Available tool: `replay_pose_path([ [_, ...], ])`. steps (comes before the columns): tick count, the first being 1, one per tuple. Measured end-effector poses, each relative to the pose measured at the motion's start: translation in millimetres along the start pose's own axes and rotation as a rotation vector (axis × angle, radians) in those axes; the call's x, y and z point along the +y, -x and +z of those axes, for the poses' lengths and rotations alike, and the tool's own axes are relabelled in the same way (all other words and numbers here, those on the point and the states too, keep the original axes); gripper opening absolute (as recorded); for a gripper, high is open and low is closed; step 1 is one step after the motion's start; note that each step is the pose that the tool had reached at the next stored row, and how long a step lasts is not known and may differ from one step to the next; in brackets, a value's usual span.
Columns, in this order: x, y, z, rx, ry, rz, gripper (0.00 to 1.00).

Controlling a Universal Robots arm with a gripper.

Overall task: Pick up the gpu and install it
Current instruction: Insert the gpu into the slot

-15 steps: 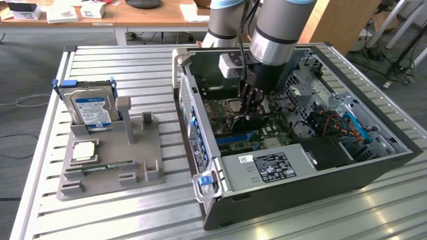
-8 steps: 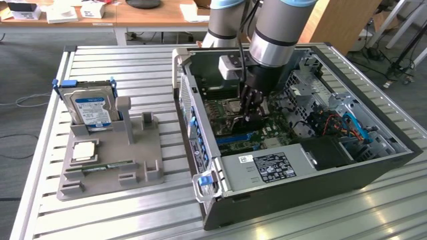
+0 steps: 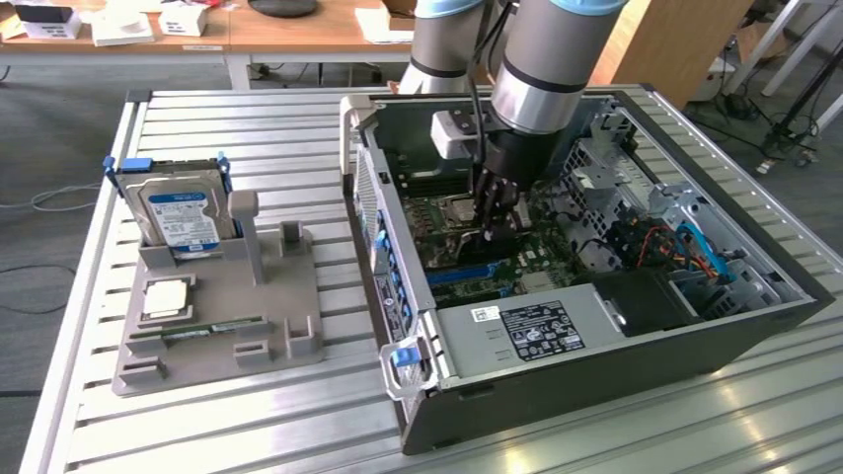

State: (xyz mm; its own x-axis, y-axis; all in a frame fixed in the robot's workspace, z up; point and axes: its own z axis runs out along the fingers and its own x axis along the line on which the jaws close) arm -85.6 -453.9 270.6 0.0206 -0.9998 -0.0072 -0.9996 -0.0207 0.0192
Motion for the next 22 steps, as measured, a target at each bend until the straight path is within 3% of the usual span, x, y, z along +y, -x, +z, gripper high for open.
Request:
replay_pose_path([
  [22,4.9,-1.0,0.1,-0.0001,0.0,0.0,0.27],
])
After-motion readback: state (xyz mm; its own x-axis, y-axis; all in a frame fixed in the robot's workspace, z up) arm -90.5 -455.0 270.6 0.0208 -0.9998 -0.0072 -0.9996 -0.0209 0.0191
